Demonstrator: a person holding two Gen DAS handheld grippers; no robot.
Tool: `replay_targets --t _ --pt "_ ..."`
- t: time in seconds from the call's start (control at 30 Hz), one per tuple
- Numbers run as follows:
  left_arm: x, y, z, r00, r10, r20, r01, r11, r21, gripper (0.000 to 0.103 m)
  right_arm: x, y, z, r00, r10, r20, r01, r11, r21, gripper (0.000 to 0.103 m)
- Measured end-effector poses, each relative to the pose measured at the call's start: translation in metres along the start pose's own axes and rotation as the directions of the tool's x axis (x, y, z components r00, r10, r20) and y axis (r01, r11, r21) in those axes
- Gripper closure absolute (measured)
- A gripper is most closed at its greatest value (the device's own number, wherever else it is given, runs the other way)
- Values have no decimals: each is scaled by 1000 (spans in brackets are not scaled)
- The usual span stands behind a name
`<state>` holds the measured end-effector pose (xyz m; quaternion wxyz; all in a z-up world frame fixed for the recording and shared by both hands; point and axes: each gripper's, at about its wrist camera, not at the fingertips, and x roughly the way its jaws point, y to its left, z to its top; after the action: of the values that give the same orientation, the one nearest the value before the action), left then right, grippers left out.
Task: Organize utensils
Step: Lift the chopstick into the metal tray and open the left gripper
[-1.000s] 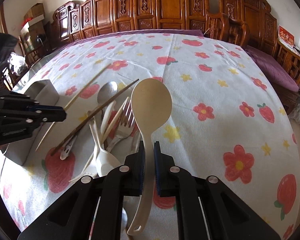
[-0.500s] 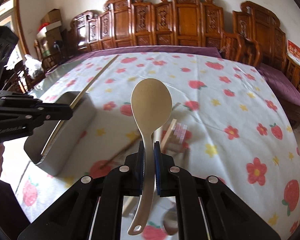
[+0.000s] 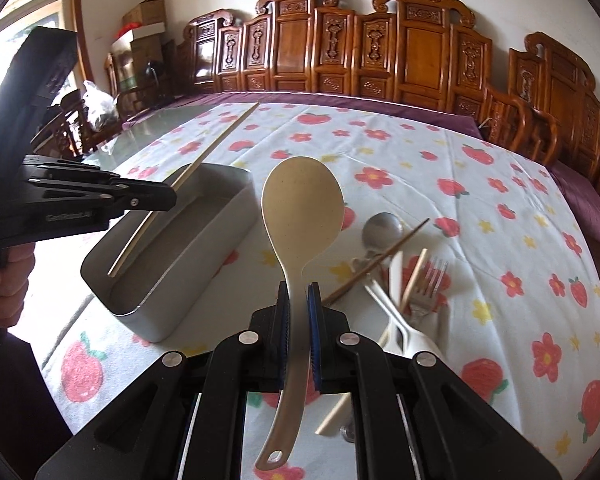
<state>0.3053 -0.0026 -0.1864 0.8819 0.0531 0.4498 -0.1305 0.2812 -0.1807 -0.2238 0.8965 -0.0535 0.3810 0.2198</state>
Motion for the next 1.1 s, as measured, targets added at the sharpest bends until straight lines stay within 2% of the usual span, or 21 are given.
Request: replay_targets --t 0.3,0.43,0.57,0.73,0.93,1.1 --pt "14 23 -18 997 57 -53 -57 998 -12 99 1 16 0 1000 -2 4 2 1000 -21 93" --pt "31 27 -31 989 93 -111 -93 996 1 99 1 19 3 1000 -9 8 9 1000 -29 93" --pt "37 36 -33 987 88 -135 -93 995 -28 99 -1 19 9 1000 -14 16 14 1000 -20 93" --pt "23 43 -27 993 76 -88 -81 995 -61 90 1 27 17 1000 -30 8 30 999 -42 93" --pt "-7 62 -18 996 85 15 -83 990 -116 90 11 49 40 1000 6 10 -6 999 -35 93" --pt "-27 81 -16 992 105 72 -94 985 -148 90 30 70 59 999 50 -7 -50 998 -25 93"
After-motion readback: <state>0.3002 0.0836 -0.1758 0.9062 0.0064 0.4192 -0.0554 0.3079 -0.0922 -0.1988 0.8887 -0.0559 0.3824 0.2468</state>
